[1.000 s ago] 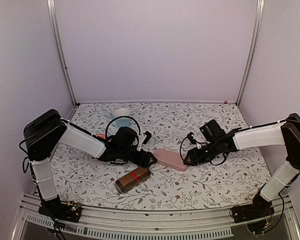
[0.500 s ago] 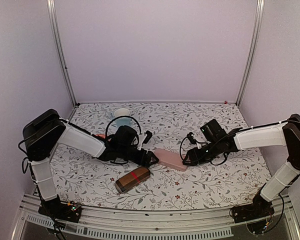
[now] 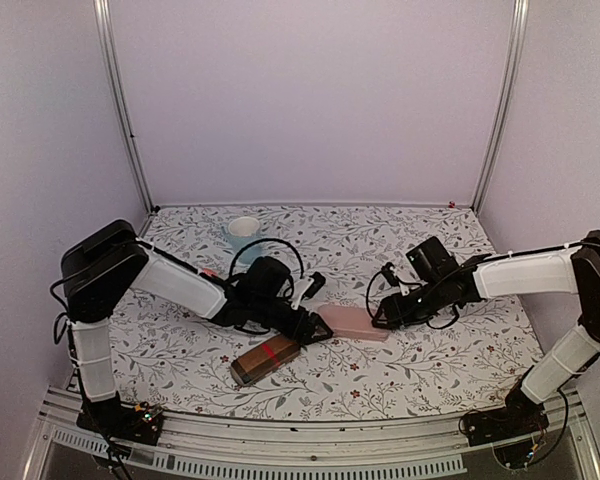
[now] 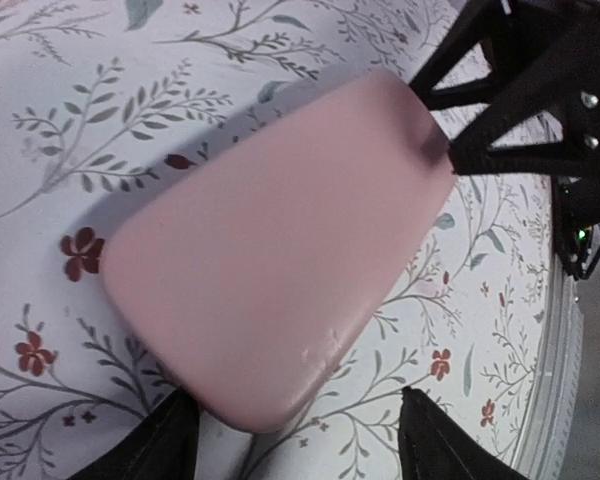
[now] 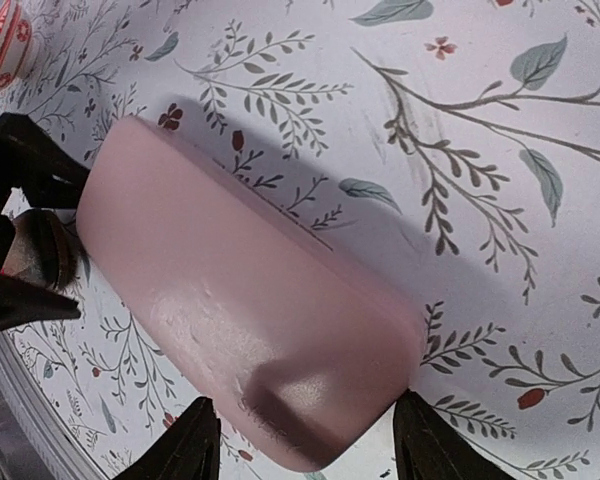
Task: Organize the sunglasses
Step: Adjust the case with sunglasses at the center of the board.
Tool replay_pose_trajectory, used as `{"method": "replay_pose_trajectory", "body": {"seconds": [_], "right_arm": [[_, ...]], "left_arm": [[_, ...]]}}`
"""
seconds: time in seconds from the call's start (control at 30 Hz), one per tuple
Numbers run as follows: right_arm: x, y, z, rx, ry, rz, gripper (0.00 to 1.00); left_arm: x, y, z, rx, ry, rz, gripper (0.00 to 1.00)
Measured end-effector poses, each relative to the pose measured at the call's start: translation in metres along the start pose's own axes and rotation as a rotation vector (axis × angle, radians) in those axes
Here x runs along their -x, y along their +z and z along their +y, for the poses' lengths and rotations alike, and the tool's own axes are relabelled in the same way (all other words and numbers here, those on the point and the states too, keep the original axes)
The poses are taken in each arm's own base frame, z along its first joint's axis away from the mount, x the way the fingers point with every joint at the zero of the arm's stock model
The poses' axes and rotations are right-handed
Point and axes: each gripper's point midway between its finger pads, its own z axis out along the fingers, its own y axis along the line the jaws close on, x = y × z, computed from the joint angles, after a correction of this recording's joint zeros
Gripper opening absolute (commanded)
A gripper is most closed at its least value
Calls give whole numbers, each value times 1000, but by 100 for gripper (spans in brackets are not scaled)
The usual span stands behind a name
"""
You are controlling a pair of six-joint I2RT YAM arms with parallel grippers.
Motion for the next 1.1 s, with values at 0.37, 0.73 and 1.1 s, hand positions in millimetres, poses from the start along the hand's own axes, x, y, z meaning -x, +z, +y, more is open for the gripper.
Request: {"method": "replay_pose_trajectory", "body": {"seconds": [0.37,0.73,1.1], "right_arm": [[11,-22,-28,-158,23,-43,62],[25,-39,-42,-275,19,-100,63],[56,-86,-28,-260,-17,-281,94]], "left_arm": [[-26,16,-88,-290,191,129,68],[-27,13,-104,-278,322,146,72],[45,-70,-48,164,285,-146,84]]}}
